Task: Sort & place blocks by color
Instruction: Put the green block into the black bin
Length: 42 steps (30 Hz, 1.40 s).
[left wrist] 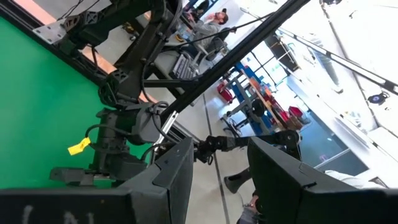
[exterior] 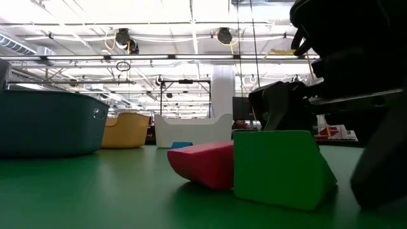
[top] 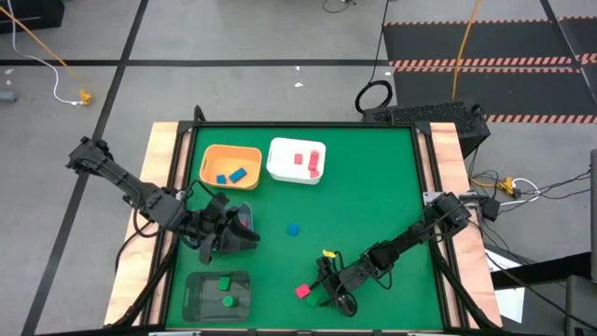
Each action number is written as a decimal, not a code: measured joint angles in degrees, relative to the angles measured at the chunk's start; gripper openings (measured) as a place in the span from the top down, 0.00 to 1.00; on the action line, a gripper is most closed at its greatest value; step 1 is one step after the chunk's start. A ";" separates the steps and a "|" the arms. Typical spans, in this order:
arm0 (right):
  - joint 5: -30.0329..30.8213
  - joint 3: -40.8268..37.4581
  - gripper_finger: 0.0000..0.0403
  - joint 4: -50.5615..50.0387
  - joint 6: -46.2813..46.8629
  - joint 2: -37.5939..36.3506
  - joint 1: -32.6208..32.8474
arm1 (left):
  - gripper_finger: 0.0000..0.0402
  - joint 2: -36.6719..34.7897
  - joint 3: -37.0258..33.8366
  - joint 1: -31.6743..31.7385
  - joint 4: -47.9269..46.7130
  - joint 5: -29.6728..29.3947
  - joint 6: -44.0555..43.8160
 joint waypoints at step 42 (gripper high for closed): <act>23.87 -0.07 0.72 -21.28 0.32 -34.82 -16.06 | 0.62 0.00 -0.02 12.16 -7.83 0.55 6.19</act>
